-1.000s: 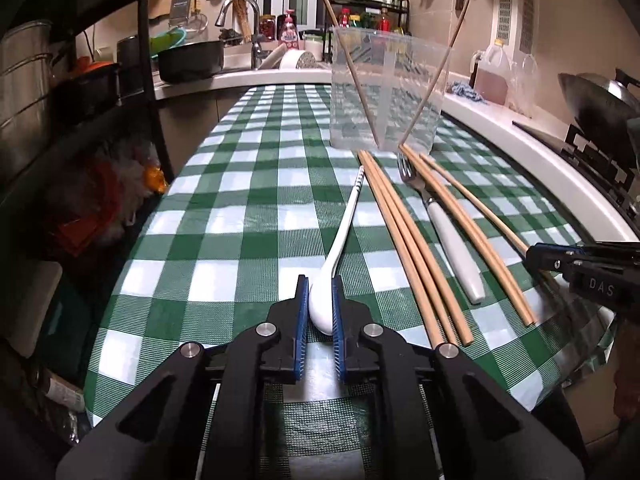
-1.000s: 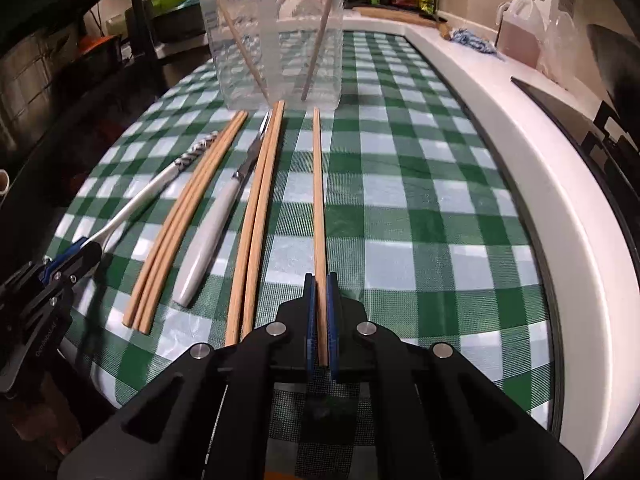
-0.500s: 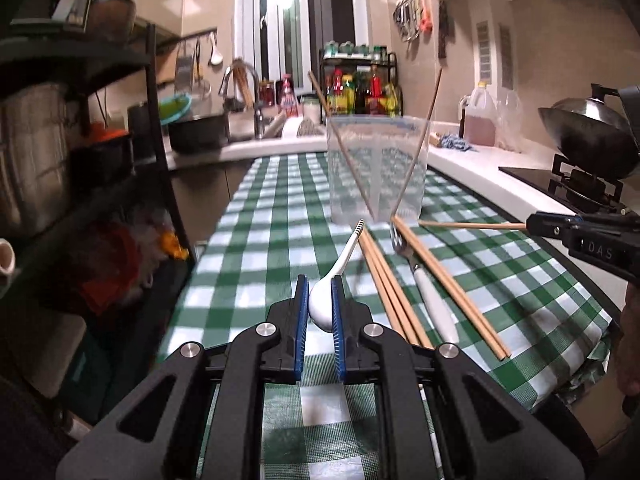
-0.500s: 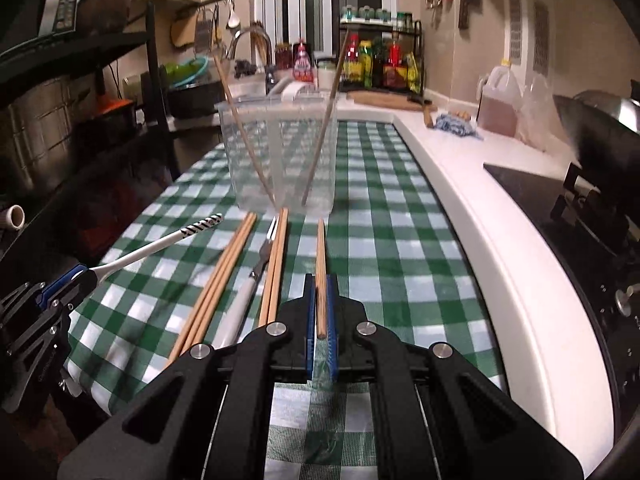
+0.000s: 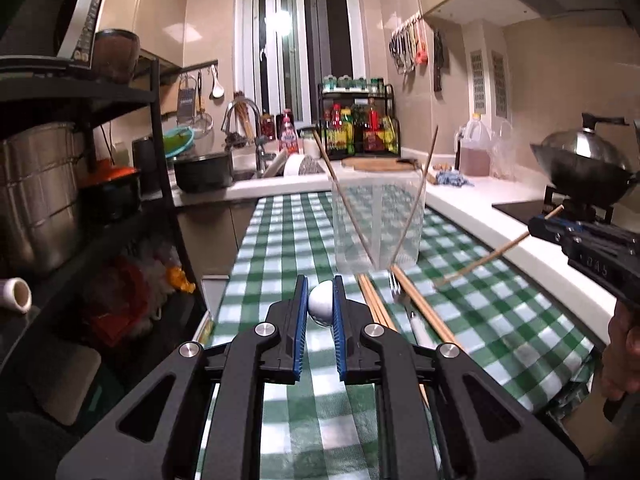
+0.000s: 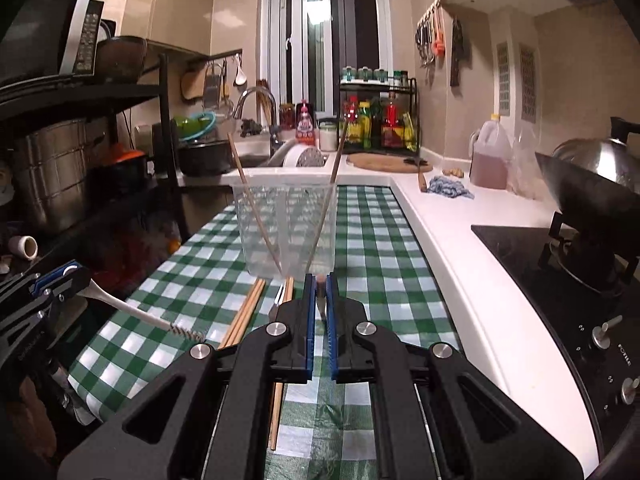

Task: Organize utensils
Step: 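Lift the spoon and chopstick and carry both over the container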

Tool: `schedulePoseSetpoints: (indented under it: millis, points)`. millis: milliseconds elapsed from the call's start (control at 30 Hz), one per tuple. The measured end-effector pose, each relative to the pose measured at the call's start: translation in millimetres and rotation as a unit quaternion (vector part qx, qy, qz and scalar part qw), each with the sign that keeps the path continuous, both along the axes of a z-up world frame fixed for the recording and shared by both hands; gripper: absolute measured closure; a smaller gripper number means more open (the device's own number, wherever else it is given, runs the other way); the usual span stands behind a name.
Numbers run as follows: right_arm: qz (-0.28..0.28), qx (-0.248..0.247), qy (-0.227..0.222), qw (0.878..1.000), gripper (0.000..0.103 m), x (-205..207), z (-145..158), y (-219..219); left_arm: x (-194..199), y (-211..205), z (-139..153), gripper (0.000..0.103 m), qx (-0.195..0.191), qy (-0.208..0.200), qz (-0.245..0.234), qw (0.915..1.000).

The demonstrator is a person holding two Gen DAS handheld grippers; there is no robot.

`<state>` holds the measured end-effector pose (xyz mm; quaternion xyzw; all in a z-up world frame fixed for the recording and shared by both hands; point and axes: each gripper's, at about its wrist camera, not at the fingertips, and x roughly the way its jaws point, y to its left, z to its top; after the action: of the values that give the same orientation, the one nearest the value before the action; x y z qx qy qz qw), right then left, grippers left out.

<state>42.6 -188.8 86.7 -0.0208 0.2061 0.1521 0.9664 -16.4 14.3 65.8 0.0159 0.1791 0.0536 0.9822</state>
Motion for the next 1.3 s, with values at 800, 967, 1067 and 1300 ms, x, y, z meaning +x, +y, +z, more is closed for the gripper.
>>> schedulePoseSetpoints:
  millis: [800,967,1067,1300]
  points:
    - [0.015,0.037,0.028,0.999,0.098,8,41,-17,72,29,59,0.091,-0.045,0.096,-0.041,0.9936]
    - [0.025,0.047,0.060,0.997,0.098,28,66,-18,90,38,76,0.091,-0.061,0.100,-0.053,0.9918]
    - [0.029,0.041,0.055,0.997,0.098,39,86,-12,103,44,94,0.091,-0.068,0.087,-0.060,0.9921]
    - [0.028,0.056,0.022,0.998,0.098,69,135,-3,136,56,139,0.091,-0.088,0.035,-0.068,0.9932]
